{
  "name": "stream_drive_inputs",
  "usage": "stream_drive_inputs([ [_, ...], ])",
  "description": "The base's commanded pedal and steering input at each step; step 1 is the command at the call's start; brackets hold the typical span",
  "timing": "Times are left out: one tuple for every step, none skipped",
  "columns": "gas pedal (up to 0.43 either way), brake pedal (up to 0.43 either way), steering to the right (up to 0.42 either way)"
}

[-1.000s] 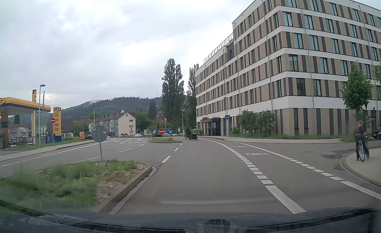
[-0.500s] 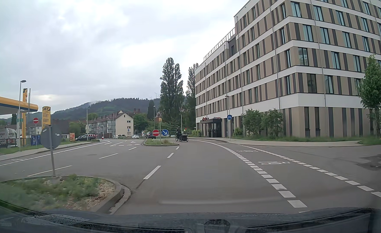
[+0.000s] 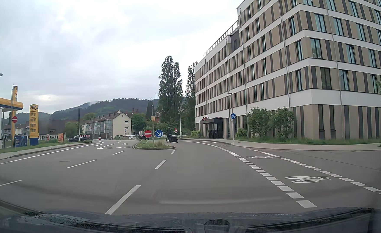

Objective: Follow the waypoints while adhering to traffic rules and regulations

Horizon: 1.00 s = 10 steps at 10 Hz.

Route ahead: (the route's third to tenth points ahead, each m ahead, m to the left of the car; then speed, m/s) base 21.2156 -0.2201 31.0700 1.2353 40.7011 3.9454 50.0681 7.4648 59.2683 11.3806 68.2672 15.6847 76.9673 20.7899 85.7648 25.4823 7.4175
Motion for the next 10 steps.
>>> stream_drive_inputs([
  [0.13,0.0,0.001],
  [0.118,0.0,0.001],
  [0.118,0.0,0.0],
  [0.11,0.0,0.0],
  [0.11,0.0,0.0],
  [0.11,0.0,0.0],
  [0.098,0.0,0.0],
  [0.087,0.0,0.0],
  [0.079,0.0,-0.002],
  [0.079,0.0,-0.003],
])
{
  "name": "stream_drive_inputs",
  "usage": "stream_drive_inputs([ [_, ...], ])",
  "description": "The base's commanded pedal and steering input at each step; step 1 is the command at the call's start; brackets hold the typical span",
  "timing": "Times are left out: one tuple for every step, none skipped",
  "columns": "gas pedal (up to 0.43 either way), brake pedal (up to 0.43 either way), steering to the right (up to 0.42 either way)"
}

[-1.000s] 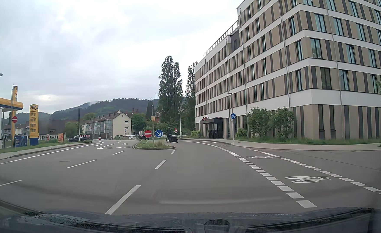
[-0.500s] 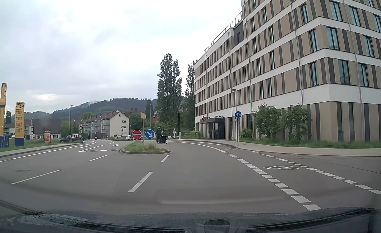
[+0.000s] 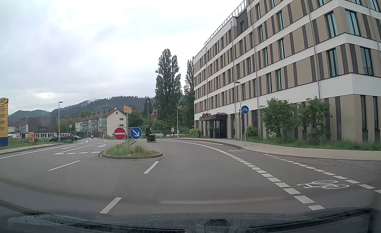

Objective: Follow the waypoints while adhering to traffic rules and regulations

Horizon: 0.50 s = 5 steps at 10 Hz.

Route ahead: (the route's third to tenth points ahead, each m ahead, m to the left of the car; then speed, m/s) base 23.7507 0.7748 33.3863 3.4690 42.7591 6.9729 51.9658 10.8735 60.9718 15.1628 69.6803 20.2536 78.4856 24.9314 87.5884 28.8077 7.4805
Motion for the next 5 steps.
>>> stream_drive_inputs([
  [0.079,0.0,-0.005],
  [0.079,0.0,-0.009],
  [0.079,0.0,-0.012],
  [0.079,0.0,-0.017],
  [0.079,0.0,-0.02],
])
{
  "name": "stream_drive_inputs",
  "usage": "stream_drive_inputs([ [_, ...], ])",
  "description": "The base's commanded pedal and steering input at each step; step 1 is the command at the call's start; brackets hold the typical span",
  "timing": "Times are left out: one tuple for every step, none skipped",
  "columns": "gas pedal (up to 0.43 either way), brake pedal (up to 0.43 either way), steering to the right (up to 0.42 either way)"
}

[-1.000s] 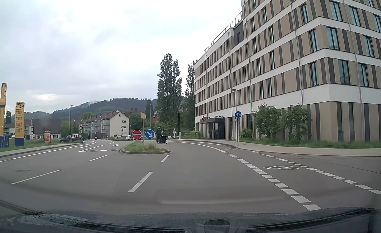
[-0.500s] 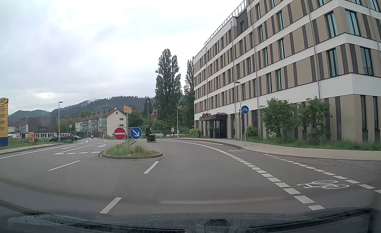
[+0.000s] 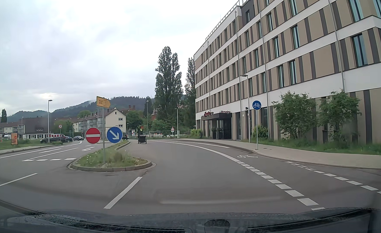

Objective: Follow the waypoints while adhering to traffic rules and regulations

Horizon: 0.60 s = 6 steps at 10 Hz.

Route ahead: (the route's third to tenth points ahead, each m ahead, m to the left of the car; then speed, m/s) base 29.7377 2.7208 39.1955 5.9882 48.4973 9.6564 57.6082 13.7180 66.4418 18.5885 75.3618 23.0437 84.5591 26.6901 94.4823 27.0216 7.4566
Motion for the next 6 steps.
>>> stream_drive_inputs([
  [0.079,0.0,-0.025],
  [0.079,0.0,-0.031],
  [0.079,0.0,-0.036],
  [0.079,0.0,-0.039],
  [0.067,0.0,-0.039],
  [0.067,0.0,-0.04],
])
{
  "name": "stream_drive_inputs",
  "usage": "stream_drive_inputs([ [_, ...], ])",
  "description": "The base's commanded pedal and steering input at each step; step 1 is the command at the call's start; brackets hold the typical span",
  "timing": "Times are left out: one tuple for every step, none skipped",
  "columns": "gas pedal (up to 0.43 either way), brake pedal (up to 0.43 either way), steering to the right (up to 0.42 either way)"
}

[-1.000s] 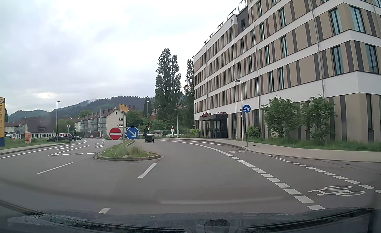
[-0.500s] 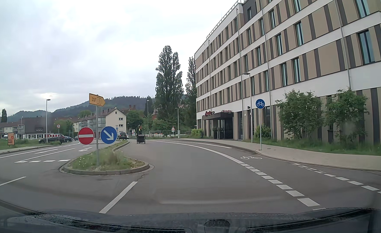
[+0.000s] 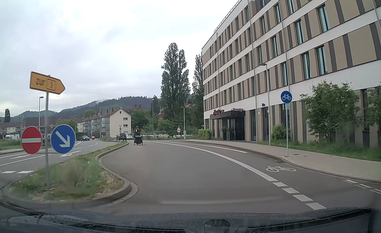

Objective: Follow the waypoints while adhering to traffic rules and regulations

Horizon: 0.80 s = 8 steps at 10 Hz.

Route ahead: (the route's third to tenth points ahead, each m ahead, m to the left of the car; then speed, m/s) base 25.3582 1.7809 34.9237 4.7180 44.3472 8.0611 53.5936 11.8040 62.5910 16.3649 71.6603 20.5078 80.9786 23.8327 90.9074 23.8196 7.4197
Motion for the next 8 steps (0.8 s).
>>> stream_drive_inputs([
  [0.067,0.0,-0.041],
  [0.067,0.0,-0.042],
  [0.067,0.0,-0.048],
  [0.067,0.0,-0.054],
  [0.067,0.0,-0.055],
  [0.067,0.0,-0.053],
  [0.067,0.0,-0.052],
  [0.067,0.0,-0.052],
])
